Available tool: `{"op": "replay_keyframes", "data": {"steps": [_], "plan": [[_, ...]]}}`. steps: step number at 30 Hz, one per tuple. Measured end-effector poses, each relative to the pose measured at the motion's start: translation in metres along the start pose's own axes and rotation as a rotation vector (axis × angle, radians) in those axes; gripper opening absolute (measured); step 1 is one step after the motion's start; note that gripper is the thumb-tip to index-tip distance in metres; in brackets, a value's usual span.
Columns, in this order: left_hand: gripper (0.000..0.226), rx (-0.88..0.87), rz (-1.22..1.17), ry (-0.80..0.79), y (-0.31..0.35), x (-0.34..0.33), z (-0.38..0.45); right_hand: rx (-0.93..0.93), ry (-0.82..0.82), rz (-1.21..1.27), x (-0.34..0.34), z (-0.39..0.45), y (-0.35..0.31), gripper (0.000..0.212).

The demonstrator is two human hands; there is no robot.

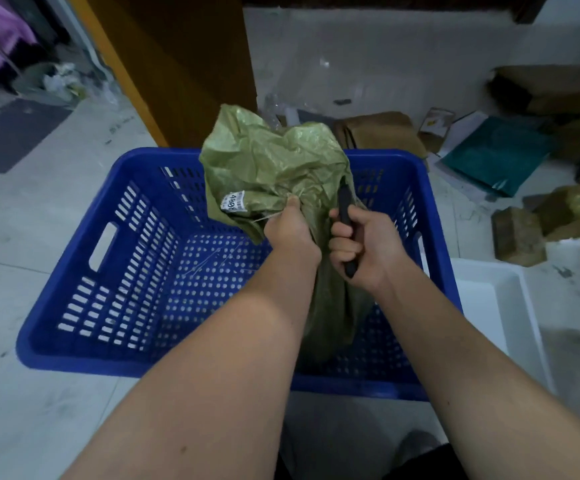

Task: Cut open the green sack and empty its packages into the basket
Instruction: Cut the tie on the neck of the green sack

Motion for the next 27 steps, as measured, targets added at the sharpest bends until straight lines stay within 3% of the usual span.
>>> {"op": "replay_keyframes", "data": {"steps": [6, 9, 16, 22, 27], "plan": [[0.018, 0.007, 0.052, -0.079, -0.004, -0.001, 0.004, 0.063, 0.071, -0.138, 0.001, -0.005, -0.003, 0.027], [0.024, -0.002, 0.111, -0.116, -0.006, -0.001, 0.007, 0.058, 0.1, -0.211, 0.0, -0.009, -0.001, 0.023], [0.022, 0.021, 0.18, -0.204, -0.008, -0.002, 0.006, 0.137, 0.055, -0.243, -0.013, -0.013, 0.002, 0.019], [0.041, 0.093, 0.253, -0.339, 0.0, 0.002, -0.002, 0.202, 0.043, -0.221, -0.017, -0.017, 0.004, 0.029], [0.039, 0.055, 0.214, -0.356, 0.0, 0.003, -0.002, 0.363, 0.098, -0.322, -0.022, -0.028, -0.005, 0.04]]}}
Point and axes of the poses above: each hand's wrist, its own z-axis towards the middle knuckle, its own x-axis out of the back of the hand, y = z × x, the point moved 4 cm from there along z, towards the middle knuckle, and after that the axes turned 15 degrees about -x, right-handed, at the moved point
